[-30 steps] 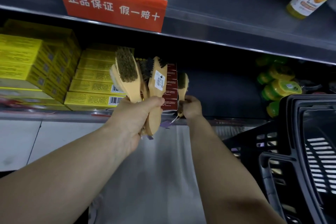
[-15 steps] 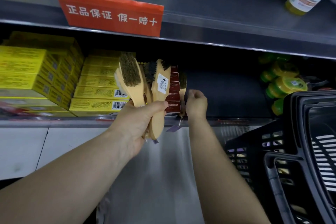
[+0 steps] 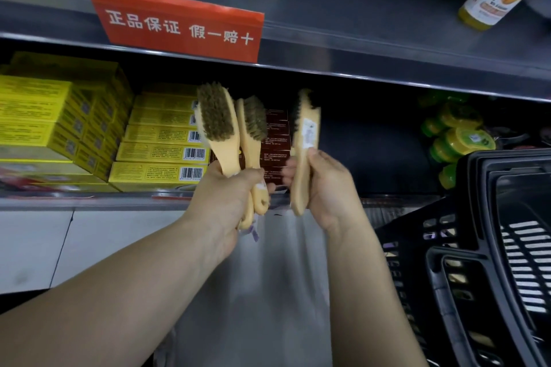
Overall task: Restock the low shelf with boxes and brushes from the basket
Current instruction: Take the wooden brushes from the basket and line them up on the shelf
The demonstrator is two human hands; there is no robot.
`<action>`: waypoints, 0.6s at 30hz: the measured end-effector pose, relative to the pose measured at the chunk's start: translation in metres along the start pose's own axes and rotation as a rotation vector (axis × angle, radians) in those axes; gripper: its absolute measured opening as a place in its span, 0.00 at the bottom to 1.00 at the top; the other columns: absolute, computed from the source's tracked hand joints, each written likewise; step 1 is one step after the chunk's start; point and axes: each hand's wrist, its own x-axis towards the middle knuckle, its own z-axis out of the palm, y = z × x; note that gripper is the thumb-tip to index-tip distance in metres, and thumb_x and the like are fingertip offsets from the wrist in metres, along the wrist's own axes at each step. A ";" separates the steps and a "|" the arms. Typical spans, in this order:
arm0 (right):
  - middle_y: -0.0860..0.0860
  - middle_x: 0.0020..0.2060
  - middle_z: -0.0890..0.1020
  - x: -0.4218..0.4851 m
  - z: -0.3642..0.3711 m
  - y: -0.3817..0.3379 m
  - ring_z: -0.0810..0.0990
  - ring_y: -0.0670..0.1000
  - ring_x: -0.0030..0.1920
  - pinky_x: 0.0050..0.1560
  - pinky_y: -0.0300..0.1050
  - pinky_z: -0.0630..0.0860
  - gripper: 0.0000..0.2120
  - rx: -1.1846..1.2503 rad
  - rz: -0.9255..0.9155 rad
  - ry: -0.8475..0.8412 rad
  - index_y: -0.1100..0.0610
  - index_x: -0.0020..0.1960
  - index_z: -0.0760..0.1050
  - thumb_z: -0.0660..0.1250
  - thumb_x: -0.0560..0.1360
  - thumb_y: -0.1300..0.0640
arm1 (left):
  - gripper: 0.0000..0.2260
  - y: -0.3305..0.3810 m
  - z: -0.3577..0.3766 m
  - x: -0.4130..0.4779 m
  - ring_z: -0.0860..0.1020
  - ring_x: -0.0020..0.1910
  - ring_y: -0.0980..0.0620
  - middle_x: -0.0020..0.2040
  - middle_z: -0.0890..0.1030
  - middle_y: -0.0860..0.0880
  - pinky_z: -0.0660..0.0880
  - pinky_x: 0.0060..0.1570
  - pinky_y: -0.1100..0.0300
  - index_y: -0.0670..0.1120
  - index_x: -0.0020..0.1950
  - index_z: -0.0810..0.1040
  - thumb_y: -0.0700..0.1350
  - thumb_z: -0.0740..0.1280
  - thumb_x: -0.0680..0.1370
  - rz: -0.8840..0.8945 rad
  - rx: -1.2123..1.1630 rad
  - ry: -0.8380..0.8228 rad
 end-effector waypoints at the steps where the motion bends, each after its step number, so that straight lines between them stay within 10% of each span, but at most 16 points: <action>1: 0.53 0.32 0.82 0.014 -0.008 0.001 0.81 0.48 0.30 0.31 0.41 0.78 0.09 0.000 -0.009 0.119 0.64 0.54 0.71 0.55 0.80 0.63 | 0.05 0.000 0.000 0.001 0.82 0.31 0.50 0.31 0.83 0.48 0.76 0.28 0.59 0.42 0.50 0.76 0.37 0.67 0.76 -0.004 -0.017 0.010; 8: 0.51 0.39 0.78 0.100 -0.049 0.034 0.76 0.47 0.37 0.35 0.39 0.73 0.17 -0.415 0.206 0.401 0.57 0.58 0.74 0.55 0.75 0.70 | 0.04 -0.001 -0.003 0.001 0.74 0.18 0.56 0.27 0.78 0.49 0.68 0.18 0.67 0.47 0.43 0.76 0.41 0.71 0.73 -0.047 0.016 0.074; 18: 0.55 0.51 0.82 0.118 -0.054 0.054 0.78 0.52 0.45 0.45 0.44 0.75 0.10 -0.767 0.037 0.394 0.58 0.56 0.77 0.61 0.77 0.62 | 0.09 -0.002 0.000 0.007 0.79 0.33 0.52 0.38 0.82 0.50 0.72 0.20 0.66 0.49 0.48 0.77 0.40 0.73 0.71 -0.046 -0.003 0.073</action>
